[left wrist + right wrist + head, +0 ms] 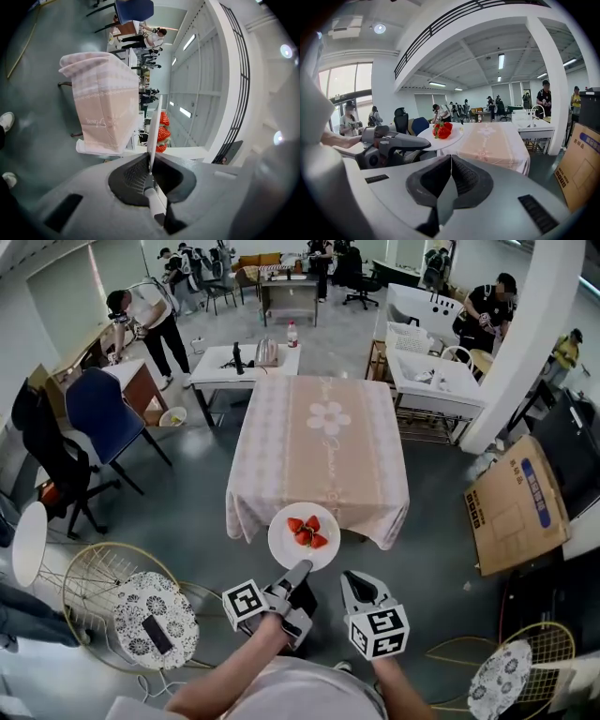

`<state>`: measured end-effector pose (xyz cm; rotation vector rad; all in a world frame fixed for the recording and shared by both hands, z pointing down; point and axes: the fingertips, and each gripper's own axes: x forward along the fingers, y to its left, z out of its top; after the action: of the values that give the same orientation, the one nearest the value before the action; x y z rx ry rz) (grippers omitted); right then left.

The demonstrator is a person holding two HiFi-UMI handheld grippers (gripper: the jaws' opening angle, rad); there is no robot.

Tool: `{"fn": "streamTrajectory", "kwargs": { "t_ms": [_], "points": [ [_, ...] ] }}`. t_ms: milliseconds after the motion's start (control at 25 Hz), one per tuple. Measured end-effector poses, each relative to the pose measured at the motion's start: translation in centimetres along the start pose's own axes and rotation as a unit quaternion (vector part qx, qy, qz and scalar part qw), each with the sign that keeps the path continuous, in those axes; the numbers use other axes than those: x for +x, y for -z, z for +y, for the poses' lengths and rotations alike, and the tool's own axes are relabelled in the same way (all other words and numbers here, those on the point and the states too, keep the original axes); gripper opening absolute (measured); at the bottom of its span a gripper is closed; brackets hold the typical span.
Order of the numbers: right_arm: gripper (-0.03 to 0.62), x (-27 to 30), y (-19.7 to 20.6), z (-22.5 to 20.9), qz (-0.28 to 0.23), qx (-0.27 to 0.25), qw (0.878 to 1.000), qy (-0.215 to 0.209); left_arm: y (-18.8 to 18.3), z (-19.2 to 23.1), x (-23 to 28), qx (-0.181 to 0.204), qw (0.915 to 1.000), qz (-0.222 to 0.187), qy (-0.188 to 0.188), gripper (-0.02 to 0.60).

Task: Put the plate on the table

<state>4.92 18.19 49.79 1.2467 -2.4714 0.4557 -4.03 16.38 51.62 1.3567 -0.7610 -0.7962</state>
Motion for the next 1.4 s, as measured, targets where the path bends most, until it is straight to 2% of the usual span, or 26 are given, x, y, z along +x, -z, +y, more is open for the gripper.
{"fn": "streamTrajectory", "kwargs": {
  "t_ms": [440,760,1080,1400],
  "points": [
    [0.005,6.1,-2.9,3.1,-0.003,-0.002,1.000,0.003,-6.8,-0.2,0.4,-0.007,0.9999,0.016,0.001,0.020],
    [0.005,7.6,-3.4,3.1,-0.004,-0.004,1.000,0.009,-8.2,0.3,1.0,-0.013,0.9997,0.022,-0.001,0.020],
    [0.005,8.2,-2.7,0.1,-0.004,0.015,1.000,0.011,-7.6,1.1,4.0,-0.009,0.9995,0.027,-0.012,0.020],
    [0.005,11.3,-4.4,-4.6,-0.004,0.007,1.000,-0.028,-8.2,1.4,9.0,-0.007,0.9998,-0.006,-0.014,0.020]
  ]
}}
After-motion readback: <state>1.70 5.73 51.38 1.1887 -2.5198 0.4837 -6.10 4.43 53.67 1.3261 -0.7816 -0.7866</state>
